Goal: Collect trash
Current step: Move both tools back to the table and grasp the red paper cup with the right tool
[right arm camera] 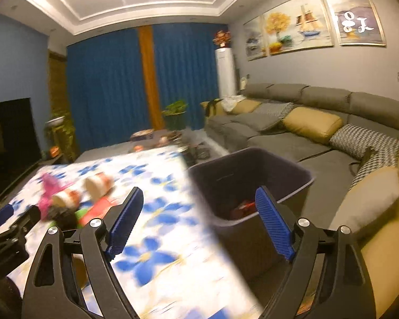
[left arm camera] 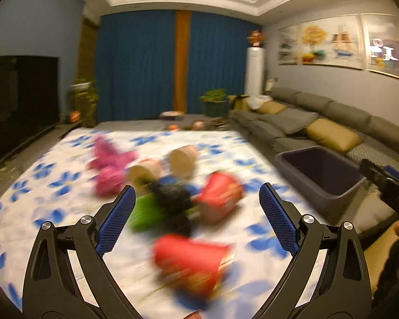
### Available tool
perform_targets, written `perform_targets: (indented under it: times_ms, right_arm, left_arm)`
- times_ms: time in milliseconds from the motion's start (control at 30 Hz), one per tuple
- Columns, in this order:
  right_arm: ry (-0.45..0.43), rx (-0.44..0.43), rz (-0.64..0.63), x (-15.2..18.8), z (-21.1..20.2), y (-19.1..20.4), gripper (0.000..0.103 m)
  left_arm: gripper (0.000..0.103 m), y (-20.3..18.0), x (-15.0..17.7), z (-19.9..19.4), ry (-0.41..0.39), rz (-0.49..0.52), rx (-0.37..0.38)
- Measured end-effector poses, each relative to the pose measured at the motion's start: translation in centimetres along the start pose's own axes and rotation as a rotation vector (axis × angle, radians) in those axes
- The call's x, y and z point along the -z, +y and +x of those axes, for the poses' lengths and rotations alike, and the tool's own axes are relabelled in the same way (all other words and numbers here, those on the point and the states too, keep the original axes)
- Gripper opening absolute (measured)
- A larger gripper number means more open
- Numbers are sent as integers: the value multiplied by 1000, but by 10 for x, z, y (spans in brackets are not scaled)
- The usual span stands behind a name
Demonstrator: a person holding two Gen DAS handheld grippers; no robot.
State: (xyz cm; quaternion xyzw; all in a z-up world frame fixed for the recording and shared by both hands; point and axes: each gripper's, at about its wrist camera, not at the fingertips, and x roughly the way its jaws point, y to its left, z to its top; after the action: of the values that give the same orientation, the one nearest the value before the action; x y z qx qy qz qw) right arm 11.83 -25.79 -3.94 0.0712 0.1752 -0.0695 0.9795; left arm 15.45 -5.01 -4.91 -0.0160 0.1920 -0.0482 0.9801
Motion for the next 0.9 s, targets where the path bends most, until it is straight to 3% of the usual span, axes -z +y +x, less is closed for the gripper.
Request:
perform_targets:
  times_ms: [200,300,567,767,900]
  right_arm:
    - [118,-163,-51,39,-5,66,83]
    - [181,-221,-75,57,-4,94,76]
    - [289,-290,-101,85,12,135,64]
    - [356,-353,-78,93,27,150,42]
    - [355,-390,-105,93,26,160,18]
  left_arm:
    - [92,70,5,-24,-21,-99,-120]
    - [92,93,8,-38,-44,-130,-160]
    - [92,125,11,-58,-78,-160,-214]
    - [92,136,12,-55,-76,-169,-209]
    - [92,138,13,-51,-70,-163,-204]
